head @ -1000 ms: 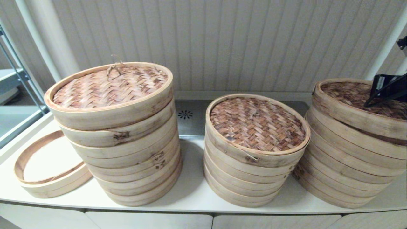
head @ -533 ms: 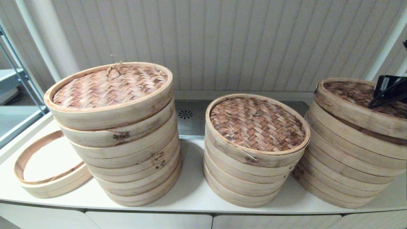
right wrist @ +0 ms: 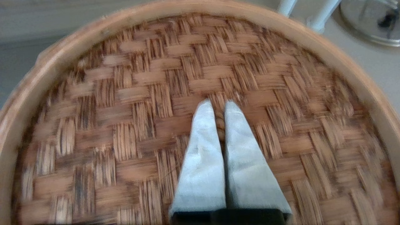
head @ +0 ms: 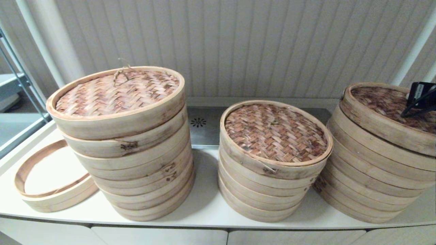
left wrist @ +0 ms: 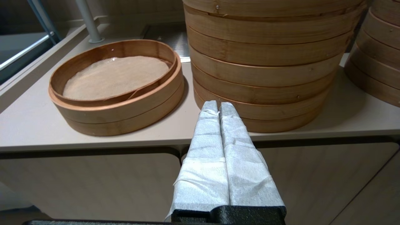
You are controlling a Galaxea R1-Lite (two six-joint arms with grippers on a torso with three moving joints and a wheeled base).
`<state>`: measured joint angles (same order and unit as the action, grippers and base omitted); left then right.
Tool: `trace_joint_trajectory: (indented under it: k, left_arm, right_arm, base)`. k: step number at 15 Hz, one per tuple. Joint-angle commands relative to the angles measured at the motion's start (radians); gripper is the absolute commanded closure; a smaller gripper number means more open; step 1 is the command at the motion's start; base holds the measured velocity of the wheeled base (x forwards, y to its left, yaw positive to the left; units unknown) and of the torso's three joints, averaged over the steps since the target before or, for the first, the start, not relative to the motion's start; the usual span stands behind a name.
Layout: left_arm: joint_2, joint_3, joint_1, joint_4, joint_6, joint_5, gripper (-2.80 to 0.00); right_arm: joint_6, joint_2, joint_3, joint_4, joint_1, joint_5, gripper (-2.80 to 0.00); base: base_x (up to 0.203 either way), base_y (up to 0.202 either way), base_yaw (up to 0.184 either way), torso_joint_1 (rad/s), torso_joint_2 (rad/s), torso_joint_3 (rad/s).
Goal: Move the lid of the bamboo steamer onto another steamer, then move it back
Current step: Put the steamer
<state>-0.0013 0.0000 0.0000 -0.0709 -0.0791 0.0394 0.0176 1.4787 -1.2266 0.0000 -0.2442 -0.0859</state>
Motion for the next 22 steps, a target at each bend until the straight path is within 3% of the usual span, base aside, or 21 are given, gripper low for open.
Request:
trace_joint_trajectory:
  k: [1,22]
  left_arm:
    - [0.000,0.035,0.000,-0.001,-0.001,-0.001,0.00]
    - [0.000,0.035,0.000,-0.001,0.001,0.001,0.00]
  right_arm:
    - [-0.001,-0.012,0.004,-0.008,0.000,0.003,0.00]
    - [-0.005,0.050,-0.004,-0.009,0.000,0.005,0.00]
  base:
    - [0.000,0.000,0.000,0.000,0.00,0.000]
    - [0.000,0.000,0.000,0.000,0.00,0.000]
